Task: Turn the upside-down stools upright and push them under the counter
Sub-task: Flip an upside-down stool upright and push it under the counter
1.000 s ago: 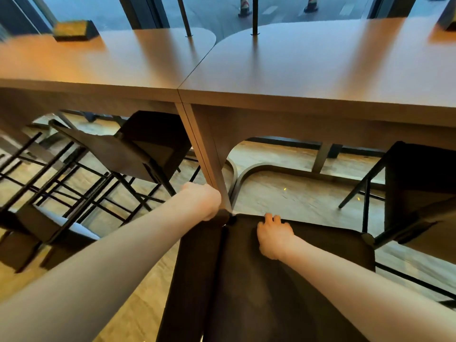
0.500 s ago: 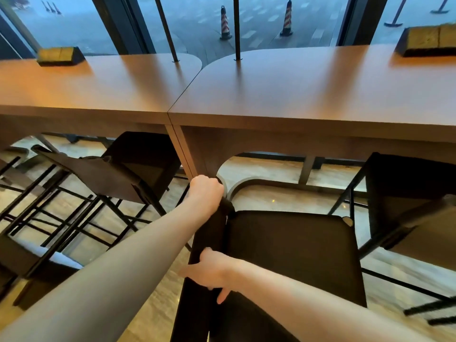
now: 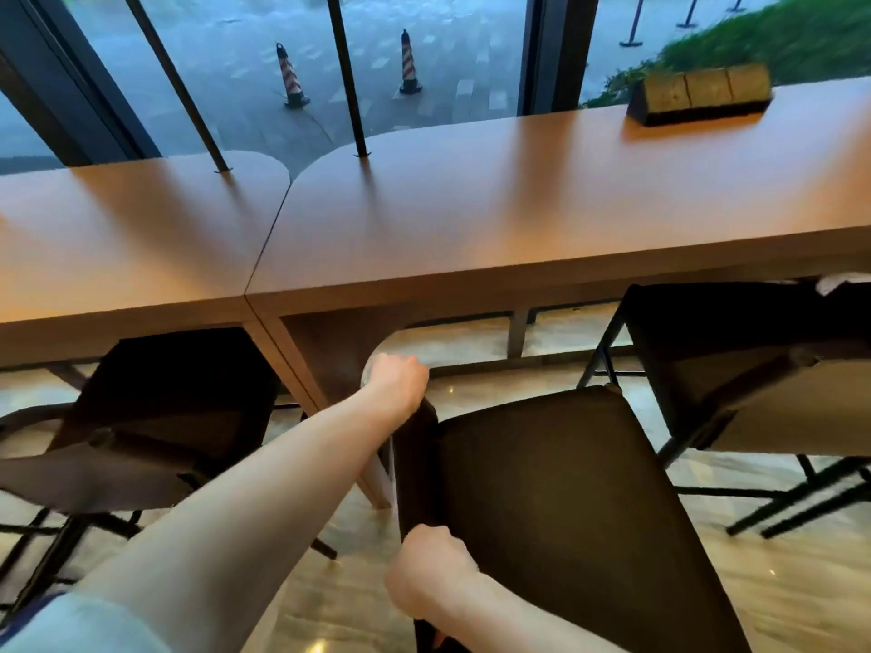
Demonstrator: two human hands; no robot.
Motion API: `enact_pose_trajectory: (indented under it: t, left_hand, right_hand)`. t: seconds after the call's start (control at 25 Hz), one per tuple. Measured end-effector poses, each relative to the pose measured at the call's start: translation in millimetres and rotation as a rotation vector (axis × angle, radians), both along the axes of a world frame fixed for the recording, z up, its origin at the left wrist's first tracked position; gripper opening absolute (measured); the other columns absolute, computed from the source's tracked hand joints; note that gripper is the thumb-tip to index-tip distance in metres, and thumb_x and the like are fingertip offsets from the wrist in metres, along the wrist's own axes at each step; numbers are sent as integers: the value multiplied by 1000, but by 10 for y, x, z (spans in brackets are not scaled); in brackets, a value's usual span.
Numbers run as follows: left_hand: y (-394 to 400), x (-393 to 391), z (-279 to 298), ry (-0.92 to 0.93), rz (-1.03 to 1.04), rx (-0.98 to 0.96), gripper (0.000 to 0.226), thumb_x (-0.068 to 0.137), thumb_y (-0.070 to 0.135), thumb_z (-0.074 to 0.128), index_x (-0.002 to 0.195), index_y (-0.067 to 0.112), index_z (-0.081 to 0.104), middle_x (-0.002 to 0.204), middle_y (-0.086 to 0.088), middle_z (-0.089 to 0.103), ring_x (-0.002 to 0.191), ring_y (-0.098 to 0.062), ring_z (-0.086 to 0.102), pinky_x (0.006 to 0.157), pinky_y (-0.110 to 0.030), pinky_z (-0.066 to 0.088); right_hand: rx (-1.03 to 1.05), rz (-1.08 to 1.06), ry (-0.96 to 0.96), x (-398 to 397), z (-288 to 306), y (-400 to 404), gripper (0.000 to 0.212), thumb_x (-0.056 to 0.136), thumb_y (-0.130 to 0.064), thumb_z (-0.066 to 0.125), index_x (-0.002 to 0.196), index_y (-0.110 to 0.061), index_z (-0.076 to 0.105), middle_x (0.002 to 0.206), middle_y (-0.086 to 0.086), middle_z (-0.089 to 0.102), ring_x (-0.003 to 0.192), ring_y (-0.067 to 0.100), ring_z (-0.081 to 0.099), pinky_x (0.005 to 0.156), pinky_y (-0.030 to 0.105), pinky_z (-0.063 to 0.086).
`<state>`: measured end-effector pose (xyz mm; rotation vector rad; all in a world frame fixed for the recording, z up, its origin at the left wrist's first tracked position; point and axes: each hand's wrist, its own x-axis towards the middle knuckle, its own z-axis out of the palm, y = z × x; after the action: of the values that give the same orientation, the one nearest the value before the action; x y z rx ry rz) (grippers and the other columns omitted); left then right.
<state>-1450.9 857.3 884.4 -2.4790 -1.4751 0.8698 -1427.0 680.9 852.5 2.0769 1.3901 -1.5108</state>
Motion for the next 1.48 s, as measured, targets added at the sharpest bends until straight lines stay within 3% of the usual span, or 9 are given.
enact_pose_trajectory:
  t: [0.16,0.4,0.72,0.84,0.96,1.16,1.24,1.36,1.48]
  left_hand:
    - [177,16,-42,29,-81,6,23,98,21,59,118,13,68,122,-5,67,113,-27,64,73,-30,40]
    - [298,0,-95,26,-129,34,26,98,31,59,115,14,68,114,-3,68,107,-24,66,79,-30,49]
    - [426,-37,-174,20,-181,75,39,97,45,57,123,16,61,120,-5,61,110,-26,61,74,-31,41]
    - [481,-38,-203,-7,-171,85,44,94,46,61,126,15,59,119,-7,61,110,-28,60,75,-33,41]
    - [563,-67,-190,-31,-194,61,42,92,46,64,119,14,62,99,-5,55,92,-25,58,72,-34,41]
    - [738,-71,-223,-36,-238,23,41,92,47,64,115,13,64,96,-3,57,86,-24,59,71,-34,44]
    - [828,-70,-249,-29,-257,-11,40,93,48,63,114,13,63,95,-2,58,87,-23,62,72,-33,47]
    - [986,-58,-288,-17,-286,-46,35,93,47,62,107,15,64,85,2,56,73,-19,59,66,-31,44]
    - [1112,-52,-331,-21,-317,-80,32,93,45,63,85,14,60,78,2,55,65,-16,52,66,-32,41]
  right_hand:
    - [63,-2,-54,21,46,68,39,93,-14,50,131,-6,52,125,13,58,112,32,59,81,38,50]
    - [216,-68,-159,-47,97,24,34,98,-12,49,130,-6,55,127,14,58,114,33,59,78,38,46]
    - [475,-152,-322,-196,21,19,30,98,-18,50,125,-9,57,124,13,58,114,34,57,72,38,40]
    - [614,-253,-318,-238,-42,3,25,93,-27,56,111,-12,63,110,11,64,103,33,63,67,36,39]
    - [755,-422,-324,-281,-91,-24,22,88,-34,60,95,-14,65,91,7,67,86,31,67,61,31,38]
    - [737,-499,-320,-286,-143,107,27,88,-40,58,98,-17,66,82,4,64,81,28,67,57,29,40]
    - [670,-507,-264,-273,-156,163,32,88,-46,55,105,-20,63,91,4,66,86,29,67,62,32,48]
    - [556,-571,-152,-226,-175,240,45,82,-65,52,101,-25,57,95,-2,64,87,24,65,73,39,56]
    - [497,-662,-116,-216,-201,295,68,72,-86,40,98,-26,57,92,-6,62,83,17,61,71,37,53]
